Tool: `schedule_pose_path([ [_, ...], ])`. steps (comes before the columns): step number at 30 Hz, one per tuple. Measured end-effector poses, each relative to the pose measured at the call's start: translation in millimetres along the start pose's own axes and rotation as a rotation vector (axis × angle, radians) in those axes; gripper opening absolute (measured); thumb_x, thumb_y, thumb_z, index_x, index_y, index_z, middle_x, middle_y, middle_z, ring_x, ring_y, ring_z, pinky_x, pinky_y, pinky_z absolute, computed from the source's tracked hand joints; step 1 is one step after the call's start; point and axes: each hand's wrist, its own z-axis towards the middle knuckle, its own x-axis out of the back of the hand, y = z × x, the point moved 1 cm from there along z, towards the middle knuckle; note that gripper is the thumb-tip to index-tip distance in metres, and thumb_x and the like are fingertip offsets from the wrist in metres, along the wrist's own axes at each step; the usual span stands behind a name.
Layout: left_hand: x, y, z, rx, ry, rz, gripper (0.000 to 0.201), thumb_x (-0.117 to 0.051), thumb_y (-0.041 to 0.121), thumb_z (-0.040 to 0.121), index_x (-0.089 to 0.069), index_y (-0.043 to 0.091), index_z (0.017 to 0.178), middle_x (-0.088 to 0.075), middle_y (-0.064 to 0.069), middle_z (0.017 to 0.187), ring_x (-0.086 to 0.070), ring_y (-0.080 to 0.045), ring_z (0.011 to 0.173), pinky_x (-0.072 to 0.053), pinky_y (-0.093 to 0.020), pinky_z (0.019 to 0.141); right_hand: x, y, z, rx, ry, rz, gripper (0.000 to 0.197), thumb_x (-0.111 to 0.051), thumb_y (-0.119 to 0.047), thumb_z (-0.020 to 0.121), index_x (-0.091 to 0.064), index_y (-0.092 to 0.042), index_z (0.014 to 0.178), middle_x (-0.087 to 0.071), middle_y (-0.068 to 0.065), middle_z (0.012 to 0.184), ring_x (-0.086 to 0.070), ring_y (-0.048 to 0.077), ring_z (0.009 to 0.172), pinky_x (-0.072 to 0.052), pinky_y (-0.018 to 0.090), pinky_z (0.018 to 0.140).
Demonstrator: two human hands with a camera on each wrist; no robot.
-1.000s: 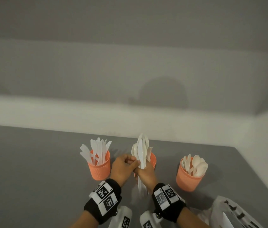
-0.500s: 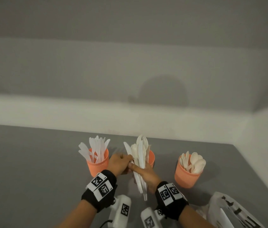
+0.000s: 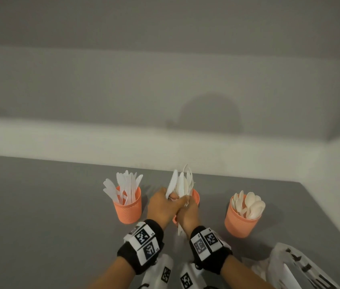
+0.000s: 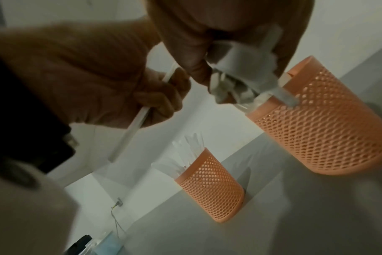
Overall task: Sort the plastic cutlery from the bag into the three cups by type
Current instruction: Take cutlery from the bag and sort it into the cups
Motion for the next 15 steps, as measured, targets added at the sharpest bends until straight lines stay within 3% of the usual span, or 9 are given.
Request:
schedule_pose_path([
  [2, -5, -1, -1, -0.007, 0.027, 0.045, 0.027, -0.074, 0.03, 0.074, -0.049, 0.021, 0.068, -0.06, 0.003, 0.069, -0.06, -0.015, 0.068, -0.044, -0.022, 0.059, 0, 3, 2, -0.013, -0.005, -0.065, 0.03, -0.041, -0.033, 0.098, -0.066, -0.017, 0.097, -0.066, 0.014, 0.086, -0.064, 0.022, 0.072, -0.053, 0.029, 0.06],
  [4, -5, -2, 1, -0.007, 0.033, 0.057, 0.026, -0.071, 0.025, 0.076, -0.048, 0.021, 0.063, -0.057, 0.005, 0.063, -0.057, -0.013, 0.062, -0.042, -0.021, 0.056, -2, 10, 7, -0.041, 0.028, 0.019, 0.03, -0.05, -0.026, 0.093, -0.055, -0.015, 0.121, -0.063, 0.015, 0.109, -0.064, 0.029, 0.095, -0.053, 0.035, 0.076],
  [5, -4, -2, 2, -0.007, 0.028, 0.072, 0.027, -0.069, 0.022, 0.077, -0.048, 0.02, 0.061, -0.055, 0.005, 0.061, -0.054, -0.012, 0.059, -0.04, -0.021, 0.054, -3, 14, 11, -0.035, 0.051, -0.013, 0.041, -0.056, -0.027, 0.088, -0.049, -0.02, 0.127, -0.059, 0.014, 0.119, -0.061, 0.03, 0.103, -0.052, 0.039, 0.083],
  [6, -4, -4, 3, -0.008, 0.02, 0.074, 0.028, -0.068, 0.02, 0.078, -0.048, 0.018, 0.06, -0.054, 0.004, 0.059, -0.053, -0.012, 0.057, -0.04, -0.022, 0.053, -4, 18, 12, -0.01, 0.025, -0.032, 0.047, -0.061, -0.033, 0.08, -0.05, -0.026, 0.124, -0.059, 0.012, 0.121, -0.061, 0.027, 0.104, -0.054, 0.04, 0.085],
  [8, -3, -7, 7, -0.005, 0.016, 0.055, 0.03, -0.068, 0.018, 0.08, -0.048, 0.016, 0.057, -0.053, 0.002, 0.056, -0.051, -0.012, 0.054, -0.04, -0.021, 0.053, -3, 22, 15, -0.004, -0.083, -0.082, 0.046, -0.066, -0.046, 0.063, -0.061, -0.032, 0.107, -0.066, 0.008, 0.108, -0.066, 0.02, 0.096, -0.057, 0.038, 0.084],
  [9, -2, -10, 8, -0.001, 0.005, 0.043, 0.032, -0.068, 0.018, 0.081, -0.048, 0.016, 0.055, -0.053, 0.002, 0.055, -0.051, -0.012, 0.053, -0.04, -0.021, 0.053, -1, 17, 13, -0.004, -0.111, -0.098, 0.044, -0.069, -0.043, 0.06, -0.064, -0.03, 0.102, -0.07, 0.006, 0.101, -0.068, 0.022, 0.094, -0.057, 0.04, 0.085],
  [11, -2, -14, 10, 0.0, -0.026, 0.017, 0.032, -0.067, 0.019, 0.083, -0.051, 0.018, 0.055, -0.055, 0.003, 0.056, -0.054, -0.013, 0.055, -0.042, -0.021, 0.056, 2, 13, 10, -0.025, -0.165, -0.022, 0.032, -0.074, -0.02, 0.069, -0.063, -0.027, 0.098, -0.071, 0.004, 0.093, -0.068, 0.023, 0.093, -0.056, 0.039, 0.086],
  [13, 1, -16, 11, 0.0, -0.041, -0.001, 0.028, -0.066, 0.02, 0.085, -0.056, 0.018, 0.058, -0.059, 0.003, 0.059, -0.057, -0.014, 0.059, -0.045, -0.021, 0.059, 6, 11, 9, -0.014, -0.233, 0.022, 0.034, -0.068, 0.0, 0.078, -0.059, -0.028, 0.096, -0.069, -0.002, 0.091, -0.066, 0.015, 0.092, -0.053, 0.025, 0.082],
  [15, 3, -15, 12, -0.001, -0.041, -0.021, 0.029, -0.064, 0.02, 0.086, -0.057, 0.019, 0.058, -0.058, 0.006, 0.057, -0.056, -0.009, 0.055, -0.042, -0.015, 0.054, 8, 11, 10, -0.029, -0.262, 0.048, 0.034, -0.064, 0.001, 0.082, -0.057, -0.026, 0.102, -0.067, -0.005, 0.093, -0.063, 0.012, 0.093, -0.05, 0.016, 0.077],
])
